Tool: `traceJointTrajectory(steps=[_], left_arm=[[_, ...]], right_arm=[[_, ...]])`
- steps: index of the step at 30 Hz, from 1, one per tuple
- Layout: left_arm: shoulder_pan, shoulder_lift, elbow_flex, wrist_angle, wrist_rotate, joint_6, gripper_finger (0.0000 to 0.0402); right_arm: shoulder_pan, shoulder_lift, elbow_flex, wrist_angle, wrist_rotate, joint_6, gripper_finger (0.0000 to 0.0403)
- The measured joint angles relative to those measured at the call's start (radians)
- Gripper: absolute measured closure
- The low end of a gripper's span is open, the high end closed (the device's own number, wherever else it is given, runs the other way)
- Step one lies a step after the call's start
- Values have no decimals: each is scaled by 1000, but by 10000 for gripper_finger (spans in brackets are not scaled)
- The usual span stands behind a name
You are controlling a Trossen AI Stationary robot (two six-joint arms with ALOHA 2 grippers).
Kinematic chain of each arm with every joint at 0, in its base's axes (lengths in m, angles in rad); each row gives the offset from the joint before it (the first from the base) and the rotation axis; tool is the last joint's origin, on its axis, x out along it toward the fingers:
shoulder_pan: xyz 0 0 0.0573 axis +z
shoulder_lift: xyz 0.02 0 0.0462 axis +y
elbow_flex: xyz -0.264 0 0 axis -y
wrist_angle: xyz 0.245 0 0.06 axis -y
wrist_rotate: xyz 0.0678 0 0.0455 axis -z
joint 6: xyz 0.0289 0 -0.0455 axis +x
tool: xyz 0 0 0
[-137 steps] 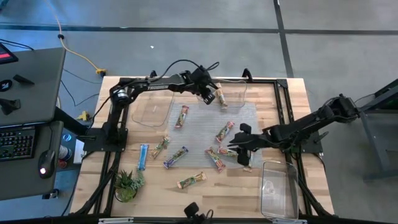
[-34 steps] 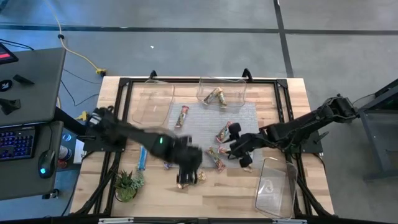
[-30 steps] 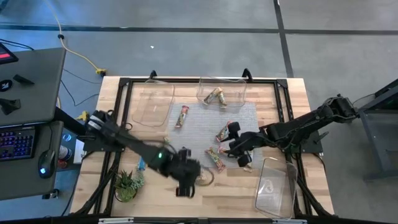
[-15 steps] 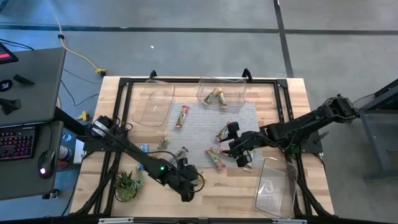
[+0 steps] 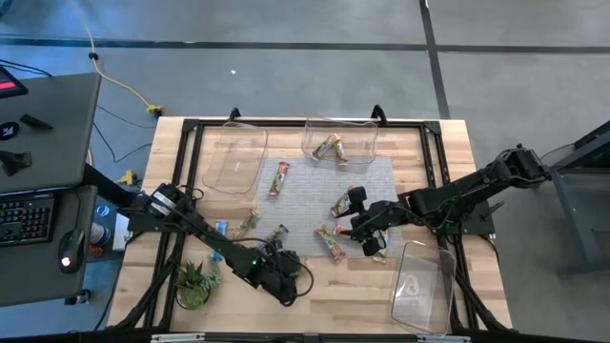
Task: Pick and place Granola Bars by type
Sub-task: Put the yellow granola bar into the top right transparent bin
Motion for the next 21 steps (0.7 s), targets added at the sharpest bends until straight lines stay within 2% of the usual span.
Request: traceJointTrajectory(steps=[5, 14, 21], left_arm=[[1, -1, 0, -9, 14, -1, 204], [1, -2, 7, -19, 18, 8, 296], [54, -57, 148, -126, -46, 194, 318]], right_arm=[[0, 0, 0, 0, -1, 3, 210], [0, 0, 0, 5, -7, 2, 210], [0, 0, 0, 53, 22, 3, 210]])
